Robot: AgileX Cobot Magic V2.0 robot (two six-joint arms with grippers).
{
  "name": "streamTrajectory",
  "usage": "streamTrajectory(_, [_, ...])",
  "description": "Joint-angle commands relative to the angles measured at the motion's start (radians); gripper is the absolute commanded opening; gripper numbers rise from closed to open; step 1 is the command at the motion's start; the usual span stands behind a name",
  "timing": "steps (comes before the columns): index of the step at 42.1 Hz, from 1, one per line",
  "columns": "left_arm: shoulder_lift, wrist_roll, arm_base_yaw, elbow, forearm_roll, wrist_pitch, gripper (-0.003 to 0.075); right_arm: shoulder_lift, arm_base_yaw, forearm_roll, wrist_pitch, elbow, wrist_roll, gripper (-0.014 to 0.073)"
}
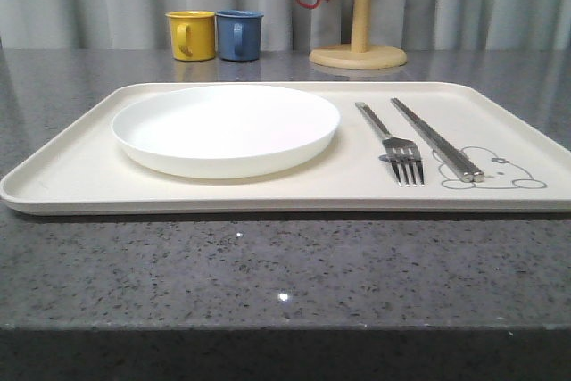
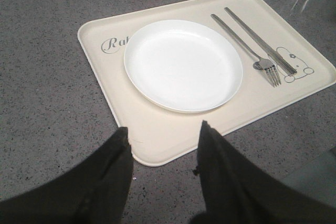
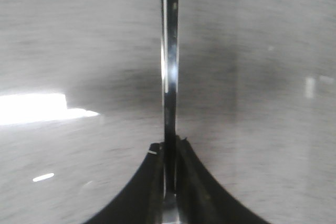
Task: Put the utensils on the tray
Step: 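Place the spoon on the tray beside the chopsticks and release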
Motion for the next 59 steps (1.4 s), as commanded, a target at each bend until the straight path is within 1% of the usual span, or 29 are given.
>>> streamTrajectory(1, [0.002,0.000,-0.008,-0.023,-0.021,-0.069,0.0295,-0.057,0.070,0.048,0.033,-0.026,-0.004,0.0036])
streamTrajectory(8, [0.002,0.000,-0.008,-0.023,-0.021,-0.069,0.0295,-0.057,0.206,0.125,0.045,-0.026,0.108,0.0036])
streamTrajectory(14, [0.002,0.000,-0.008,-0.023,-0.021,-0.069,0.0295,-0.056,0.334,0.145,0.012,-0.026,0.179,0.0036])
streamTrajectory(22, [0.002,0.000,-0.008,-0.023,-0.021,-0.069,0.0295,-0.040,0.451,0.145,-0.035,-0.026,0.294,0.0036])
streamTrajectory(29, [0.002,0.000,-0.008,-0.023,-0.021,-0.069,0.0295,0.009,0.524,0.145,-0.056,-0.026,0.353,0.0036])
streamTrajectory(37, [0.002,0.000,-0.008,-0.023,-0.021,-0.069,0.0295,0.079,0.546,0.145,-0.057,-0.026,0.378,0.0038])
streamTrajectory(46, [0.002,0.000,-0.008,-0.023,-0.021,-0.069,0.0295,0.097,0.546,0.142,-0.057,-0.026,0.483,0.0038])
streamTrajectory(53, [0.002,0.000,-0.008,-0.023,-0.021,-0.069,0.0295,0.097,0.545,0.125,-0.047,-0.026,0.488,0.0041])
streamTrajectory(56, [0.002,0.000,-0.008,-0.023,-0.021,-0.069,0.0295,0.097,0.545,0.119,-0.037,-0.026,0.488,0.0062])
streamTrajectory(59, [0.002,0.000,-0.008,-0.023,-0.021,-0.069,0.0295,0.097,0.545,0.119,-0.037,-0.026,0.488,0.0113])
